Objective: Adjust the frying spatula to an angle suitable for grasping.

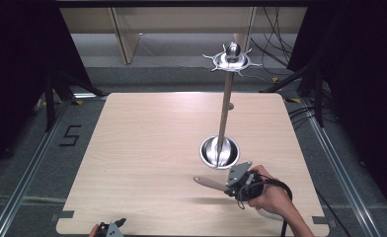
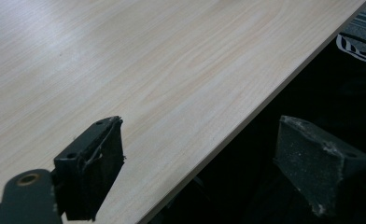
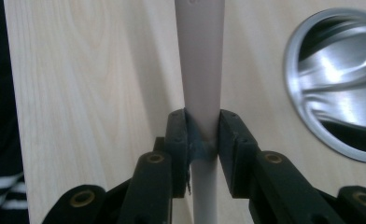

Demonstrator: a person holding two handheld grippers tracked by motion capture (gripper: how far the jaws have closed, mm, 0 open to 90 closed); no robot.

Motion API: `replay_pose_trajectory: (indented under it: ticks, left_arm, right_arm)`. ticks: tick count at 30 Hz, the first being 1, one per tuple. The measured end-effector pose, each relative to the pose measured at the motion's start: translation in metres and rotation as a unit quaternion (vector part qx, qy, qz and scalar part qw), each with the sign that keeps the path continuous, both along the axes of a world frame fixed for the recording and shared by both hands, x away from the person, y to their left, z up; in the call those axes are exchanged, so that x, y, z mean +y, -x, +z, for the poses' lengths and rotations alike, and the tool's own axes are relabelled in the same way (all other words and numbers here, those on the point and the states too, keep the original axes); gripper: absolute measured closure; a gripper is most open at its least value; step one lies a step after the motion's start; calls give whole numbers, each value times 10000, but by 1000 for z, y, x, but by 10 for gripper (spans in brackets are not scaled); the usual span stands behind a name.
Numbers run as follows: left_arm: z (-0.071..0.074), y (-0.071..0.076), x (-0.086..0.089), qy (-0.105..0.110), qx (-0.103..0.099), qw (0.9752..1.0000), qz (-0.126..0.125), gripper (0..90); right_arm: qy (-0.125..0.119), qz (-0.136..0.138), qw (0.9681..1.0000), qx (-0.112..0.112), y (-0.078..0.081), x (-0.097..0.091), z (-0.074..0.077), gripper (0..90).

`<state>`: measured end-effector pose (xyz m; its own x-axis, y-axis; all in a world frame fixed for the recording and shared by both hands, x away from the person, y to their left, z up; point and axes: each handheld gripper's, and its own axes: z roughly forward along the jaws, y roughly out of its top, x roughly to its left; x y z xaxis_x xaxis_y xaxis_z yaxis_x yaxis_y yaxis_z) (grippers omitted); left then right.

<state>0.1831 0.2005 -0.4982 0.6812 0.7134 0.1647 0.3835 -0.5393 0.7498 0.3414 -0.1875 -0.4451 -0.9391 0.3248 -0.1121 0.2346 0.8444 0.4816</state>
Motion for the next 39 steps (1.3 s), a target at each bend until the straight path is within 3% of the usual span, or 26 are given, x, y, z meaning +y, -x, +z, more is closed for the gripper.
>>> replay_pose_trajectory:
  ticks: [1,2,7,8,9,11,12,13,14,17,18,19,21,22,26,27,28,32,35,37,38,39]
  left_arm:
    - [0,0,0,43,15,10000,11,148]
    - [0,0,-1,-17,-8,10000,9,148]
    - [1,0,0,41,0,10000,-4,148]
    - [2,0,1,45,132,9999,-63,148]
    - [1,0,1,18,-11,10000,11,148]
    - [1,1,1,32,-36,10000,25,148]
    - [3,1,1,65,84,9999,-73,148]
    - [3,1,1,64,71,9999,-90,148]
    - [2,0,1,58,-87,9999,-138,148]
    - [1,2,0,87,-18,10000,-39,148]
    - [1,1,0,2,-55,10000,-21,148]
    - [1,2,-1,115,-27,9999,-24,148]
    - [0,1,-1,136,-28,9999,-28,148]
    - [1,1,0,105,-42,9999,-44,148]
    - [1,-1,1,43,-82,9999,-144,148]
    - [1,-1,1,52,-76,9999,-143,148]
    - [1,-1,1,57,-71,9999,-137,148]
    - [1,0,1,78,-54,9999,-128,148]
    - [0,0,1,78,-58,9999,-133,148]
    - [1,0,1,32,-10,9999,-153,148]
    - [1,0,2,-13,-1,9999,-151,148]
    - [1,0,1,36,-22,9999,-156,148]
  right_arm:
    - [-174,95,9996,-176,-2,-4,2,755]
    - [-407,-134,9989,-201,-3,-11,7,754]
    - [-744,-357,9958,-394,-5,-24,16,755]
    - [-838,-439,9945,-440,-5,-27,19,755]
    - [-978,-617,9924,-426,-3,-31,22,755]
    - [-1263,-696,9888,-397,-3,-41,32,755]
    - [-1263,-696,9888,-397,-3,-41,32,755]
    - [-1367,-700,9874,-375,-3,-45,35,755]
    - [-1461,-731,9855,-451,-3,-47,38,755]
    - [-1749,-820,9796,-554,-2,-54,46,756]
    - [-1798,-849,9784,-572,-2,-56,48,756]
    - [-1863,-748,9777,-619,-2,-57,51,757]
    - [-1874,-828,9769,-614,-1,-59,54,757]
    - [-2011,-845,9738,-645,-2,-62,58,757]
    - [-2159,-790,9709,-666,-3,-63,60,758]
    - [-2261,-878,9680,-637,-2,-62,60,758]
    - [-2279,-857,9680,-607,-3,-62,61,758]
    - [-2515,-992,9609,-604,-7,-59,62,759]
    - [-2573,-1045,9589,-586,-7,-59,64,759]
    - [-2684,-1095,9558,-490,-6,-58,67,760]
    - [-2770,-1055,9532,-603,-8,-58,68,760]
    - [-2918,-1125,9483,-548,-8,-56,70,759]
